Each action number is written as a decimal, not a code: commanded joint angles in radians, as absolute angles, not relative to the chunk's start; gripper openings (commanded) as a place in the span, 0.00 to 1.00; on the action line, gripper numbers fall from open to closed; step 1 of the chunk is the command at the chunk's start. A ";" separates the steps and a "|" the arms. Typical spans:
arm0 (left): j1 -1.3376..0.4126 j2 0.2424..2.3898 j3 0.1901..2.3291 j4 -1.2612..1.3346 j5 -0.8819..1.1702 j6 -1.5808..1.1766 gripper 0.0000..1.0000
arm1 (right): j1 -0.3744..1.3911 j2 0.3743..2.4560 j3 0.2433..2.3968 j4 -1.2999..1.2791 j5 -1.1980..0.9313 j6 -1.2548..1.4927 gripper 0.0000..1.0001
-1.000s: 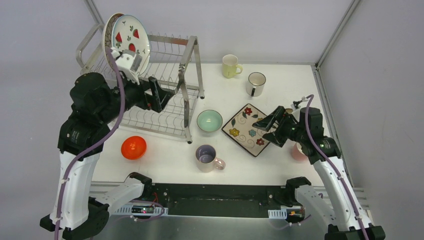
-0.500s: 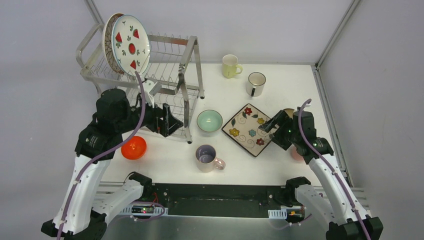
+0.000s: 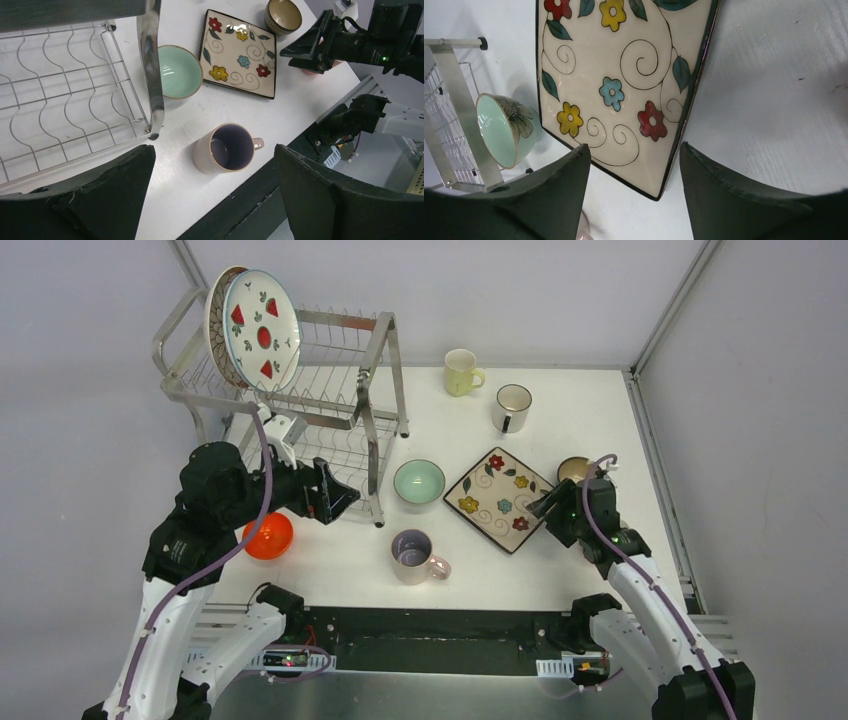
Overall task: Load the mixed dishes into the dish rack
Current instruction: Pick up the plate at the center of the board.
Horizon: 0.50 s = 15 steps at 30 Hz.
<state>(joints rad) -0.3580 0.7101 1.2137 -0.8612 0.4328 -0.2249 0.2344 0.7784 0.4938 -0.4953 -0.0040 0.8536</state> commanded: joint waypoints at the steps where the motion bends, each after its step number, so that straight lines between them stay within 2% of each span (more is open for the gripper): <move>1: -0.354 0.697 1.239 -0.807 0.395 -0.248 0.92 | 0.225 0.792 0.448 -0.360 0.009 0.856 0.66; 6: -0.354 0.689 1.238 -0.808 0.409 -0.258 0.91 | 0.196 0.821 0.407 -0.325 0.009 0.849 0.63; 15: -0.355 0.690 1.256 -0.808 0.415 -0.269 0.91 | 0.162 0.844 0.340 -0.221 -0.045 0.858 0.65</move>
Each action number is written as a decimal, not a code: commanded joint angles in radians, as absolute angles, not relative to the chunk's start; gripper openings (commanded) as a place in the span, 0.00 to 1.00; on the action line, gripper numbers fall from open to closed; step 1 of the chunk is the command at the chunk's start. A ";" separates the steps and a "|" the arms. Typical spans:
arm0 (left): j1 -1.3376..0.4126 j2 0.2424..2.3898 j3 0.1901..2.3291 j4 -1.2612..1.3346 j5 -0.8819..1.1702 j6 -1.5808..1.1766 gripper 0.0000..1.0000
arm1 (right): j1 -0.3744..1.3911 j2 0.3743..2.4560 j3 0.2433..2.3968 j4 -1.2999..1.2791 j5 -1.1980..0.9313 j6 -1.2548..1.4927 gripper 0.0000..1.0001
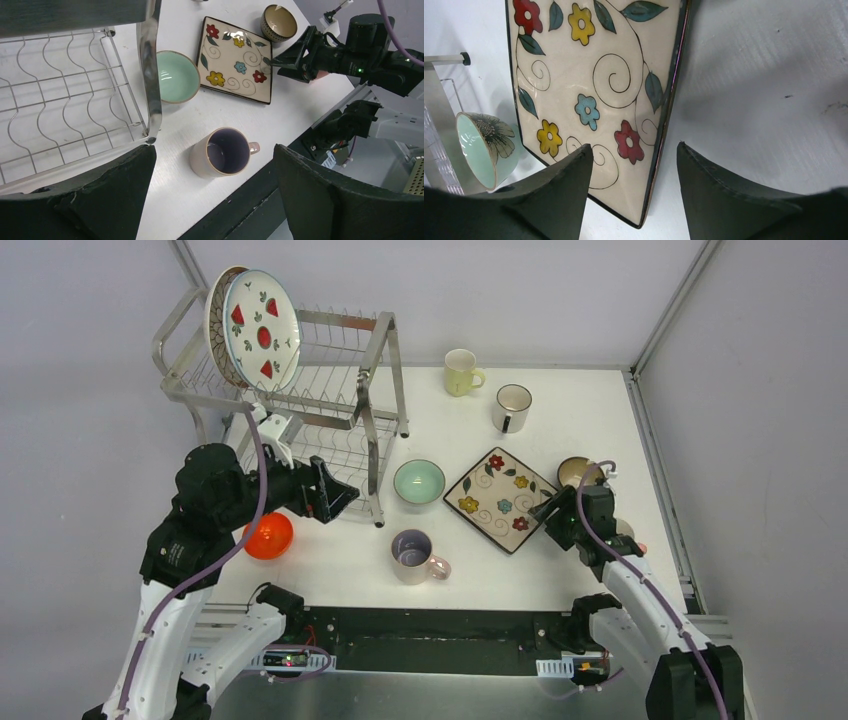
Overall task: Load the mixed dishes into the dish rack
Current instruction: Pick up the plate at the center of the board.
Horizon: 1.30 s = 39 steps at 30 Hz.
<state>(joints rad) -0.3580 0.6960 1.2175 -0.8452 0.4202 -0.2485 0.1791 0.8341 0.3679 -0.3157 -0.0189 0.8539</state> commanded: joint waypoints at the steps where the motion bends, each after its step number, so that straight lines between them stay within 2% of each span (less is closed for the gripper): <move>1: -0.354 0.690 1.256 -0.809 0.416 -0.271 0.91 | 0.160 0.848 0.334 -0.207 -0.051 0.861 0.65; 11: -0.354 0.693 1.268 -0.808 0.430 -0.282 0.90 | 0.137 0.912 0.249 -0.005 -0.140 0.900 0.65; 25: -0.354 0.703 1.271 -0.807 0.428 -0.285 0.89 | 0.136 1.028 0.193 0.256 -0.210 0.952 0.54; 28: -0.354 0.706 1.281 -0.807 0.433 -0.287 0.89 | 0.137 1.048 0.203 0.266 -0.212 0.950 0.47; 33: -0.354 0.707 1.309 -0.813 0.392 -0.246 0.88 | 0.136 1.045 0.203 0.300 -0.205 0.969 0.27; 36: -0.354 0.715 1.327 -0.814 0.391 -0.236 0.88 | 0.136 0.980 0.198 0.324 -0.221 0.980 0.21; 39: -0.354 0.720 1.334 -0.814 0.399 -0.241 0.88 | 0.136 0.897 0.190 0.322 -0.213 0.991 0.09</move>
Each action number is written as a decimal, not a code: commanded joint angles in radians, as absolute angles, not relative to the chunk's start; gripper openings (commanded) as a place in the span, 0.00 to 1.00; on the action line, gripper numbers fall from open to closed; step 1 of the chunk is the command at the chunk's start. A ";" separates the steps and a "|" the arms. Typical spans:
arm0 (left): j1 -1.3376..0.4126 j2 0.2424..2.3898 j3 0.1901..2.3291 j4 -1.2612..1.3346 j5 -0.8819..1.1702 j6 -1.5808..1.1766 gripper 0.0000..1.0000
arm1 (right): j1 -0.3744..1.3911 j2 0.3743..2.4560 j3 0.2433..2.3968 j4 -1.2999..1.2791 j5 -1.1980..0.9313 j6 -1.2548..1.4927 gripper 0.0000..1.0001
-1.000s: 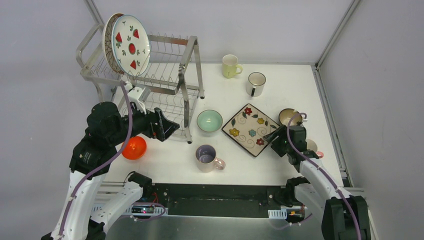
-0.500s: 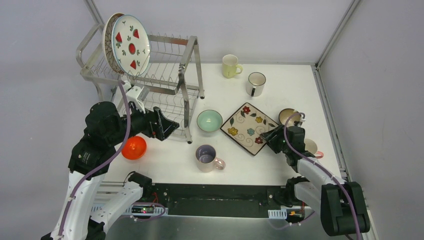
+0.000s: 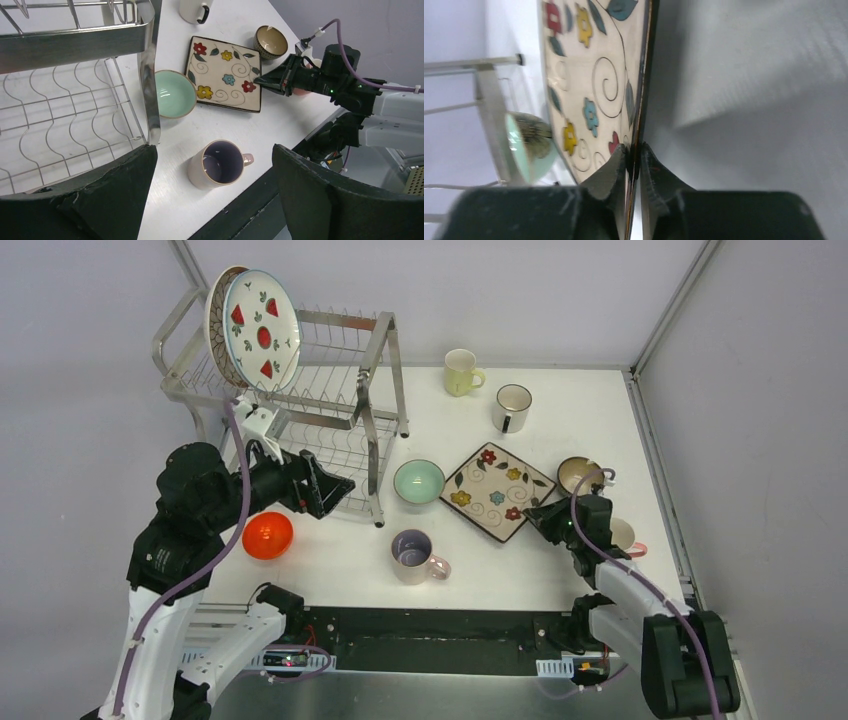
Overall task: Load the mixed dishes into the dish rack
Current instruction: Pick up the plate at the center of the board.
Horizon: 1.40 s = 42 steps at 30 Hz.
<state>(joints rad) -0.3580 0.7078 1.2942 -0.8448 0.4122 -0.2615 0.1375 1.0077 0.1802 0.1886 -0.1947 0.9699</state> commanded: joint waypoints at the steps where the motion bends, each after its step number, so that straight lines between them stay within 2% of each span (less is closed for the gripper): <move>1: -0.354 0.720 1.336 -0.814 0.400 -0.244 0.88 | 0.136 0.872 0.192 0.317 -0.211 0.992 0.04; 2: -0.354 0.721 1.337 -0.815 0.398 -0.247 0.88 | 0.137 0.846 0.194 0.306 -0.208 0.990 0.00; 8: -0.355 0.730 1.363 -0.808 0.390 -0.261 0.88 | 0.135 0.737 0.222 0.221 -0.180 0.991 0.00; 14: -0.354 0.773 1.435 -0.808 0.431 -0.249 0.89 | 0.127 0.720 0.282 0.146 -0.217 1.009 0.00; 22: -0.354 0.838 1.484 -0.808 0.483 -0.252 0.88 | 0.092 0.659 0.351 0.005 -0.157 1.036 0.00; 31: -0.355 0.927 1.586 -0.836 0.540 -0.288 0.87 | 0.009 0.707 0.421 0.007 -0.280 1.055 0.00; 42: -0.354 1.002 1.705 -0.898 0.509 -0.276 0.84 | -0.064 0.660 0.469 -0.040 -0.349 1.083 0.00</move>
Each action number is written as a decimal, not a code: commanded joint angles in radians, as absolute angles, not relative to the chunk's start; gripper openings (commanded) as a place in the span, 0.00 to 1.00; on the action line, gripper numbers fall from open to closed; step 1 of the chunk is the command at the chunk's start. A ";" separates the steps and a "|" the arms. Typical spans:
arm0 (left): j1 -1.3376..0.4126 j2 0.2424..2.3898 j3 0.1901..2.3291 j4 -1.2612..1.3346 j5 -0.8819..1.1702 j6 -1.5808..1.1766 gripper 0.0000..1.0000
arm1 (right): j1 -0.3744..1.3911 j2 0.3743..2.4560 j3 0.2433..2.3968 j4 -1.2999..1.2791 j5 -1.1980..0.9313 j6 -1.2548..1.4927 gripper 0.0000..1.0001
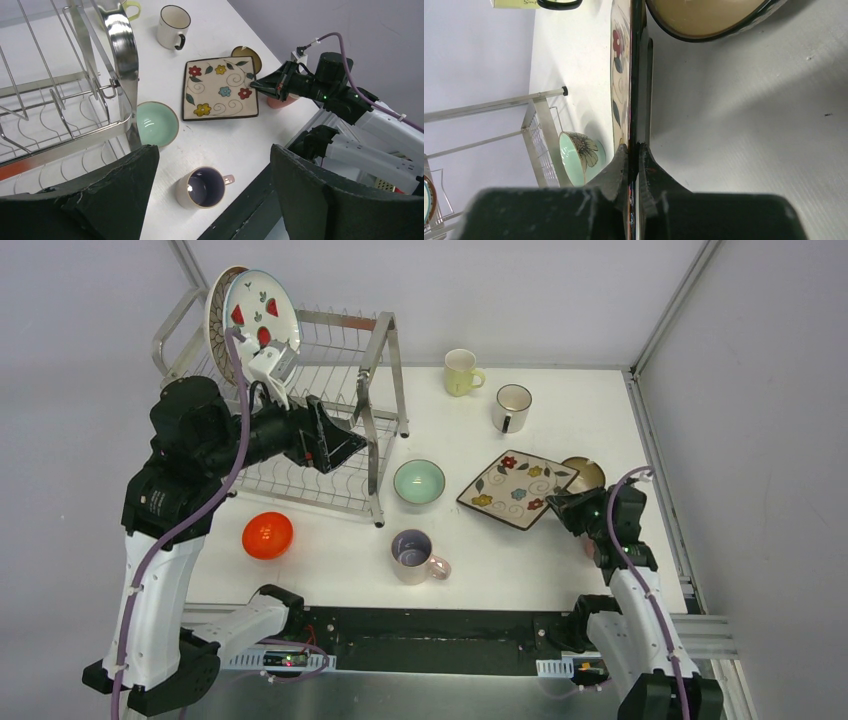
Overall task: Load the mixed dishes into the dish rack
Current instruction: Pick up the plate at the center of the board.
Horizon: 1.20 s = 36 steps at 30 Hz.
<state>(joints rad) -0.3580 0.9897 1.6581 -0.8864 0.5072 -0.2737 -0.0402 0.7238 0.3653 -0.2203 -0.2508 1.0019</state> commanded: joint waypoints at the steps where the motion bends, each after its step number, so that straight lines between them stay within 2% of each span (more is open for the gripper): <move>1: -0.354 1.005 1.711 -0.903 0.505 -0.275 0.84 | -0.070 0.650 0.472 -0.046 -0.361 1.082 0.00; 29: -0.361 1.137 1.815 -0.920 0.580 -0.288 0.81 | -0.103 0.615 0.561 -0.101 -0.471 1.048 0.00; 36: -0.455 1.219 1.871 -0.913 0.524 -0.287 0.80 | -0.104 0.614 0.580 -0.140 -0.471 1.023 0.00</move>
<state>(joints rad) -0.3862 1.1809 1.8168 -0.9424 0.5552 -0.2832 -0.0967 0.6445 0.4709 -0.3214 -0.3809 0.9871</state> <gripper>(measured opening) 0.805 0.035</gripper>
